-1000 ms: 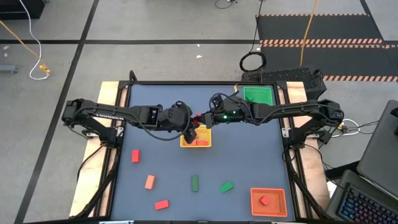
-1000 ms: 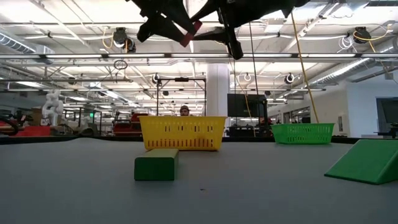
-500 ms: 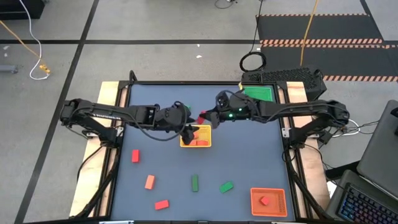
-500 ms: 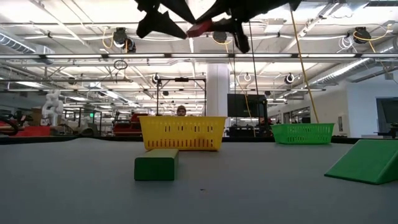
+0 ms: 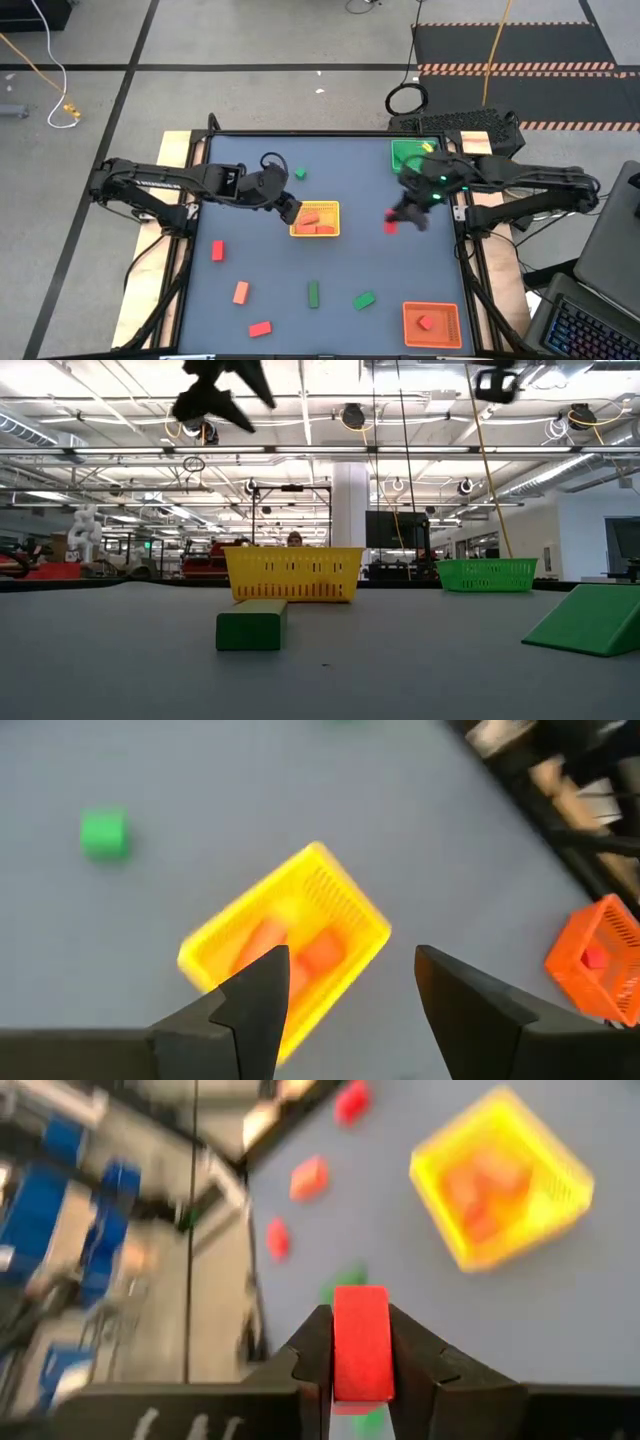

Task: Sort & place blocks by color
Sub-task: Put the red block into the orange basket

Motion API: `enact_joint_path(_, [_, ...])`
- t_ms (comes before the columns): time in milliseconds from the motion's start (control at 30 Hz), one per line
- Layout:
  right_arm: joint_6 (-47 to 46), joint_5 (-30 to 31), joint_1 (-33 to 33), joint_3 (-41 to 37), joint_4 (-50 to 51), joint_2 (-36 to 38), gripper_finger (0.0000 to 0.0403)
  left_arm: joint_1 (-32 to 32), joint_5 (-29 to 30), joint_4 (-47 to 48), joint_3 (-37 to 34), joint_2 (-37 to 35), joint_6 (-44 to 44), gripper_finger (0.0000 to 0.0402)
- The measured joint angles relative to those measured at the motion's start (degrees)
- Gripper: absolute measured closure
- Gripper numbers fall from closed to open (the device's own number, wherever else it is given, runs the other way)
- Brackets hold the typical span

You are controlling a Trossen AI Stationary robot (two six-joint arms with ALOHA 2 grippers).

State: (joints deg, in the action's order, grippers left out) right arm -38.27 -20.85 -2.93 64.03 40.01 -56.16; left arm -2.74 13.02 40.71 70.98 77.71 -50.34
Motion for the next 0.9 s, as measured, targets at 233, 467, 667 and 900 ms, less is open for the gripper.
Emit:
enact_joint_path(233, [-0.4, -3.5, 5.8, 0.0, 22.3, 8.5, 0.0355, 0.0, -6.5, 11.5, 0.0, -0.2, -17.1, 0.0183])
enact_joint_path(467, [-2.2, -3.5, 11.7, 0.0, 25.8, 11.6, 0.0355, -0.6, -21.1, 20.0, 0.0, -0.2, -26.8, 0.0183])
enact_joint_path(667, [-8.1, -5.0, 18.5, 0.0, 23.4, 11.4, 0.0355, -3.9, -36.6, 24.8, 0.0, -1.1, -26.9, 0.0183])
enact_joint_path(900, [-16.2, -13.7, 26.5, -5.0, 13.0, 8.2, 0.0355, -8.6, -40.9, 34.8, 0.0, -3.0, -26.2, 0.0183])
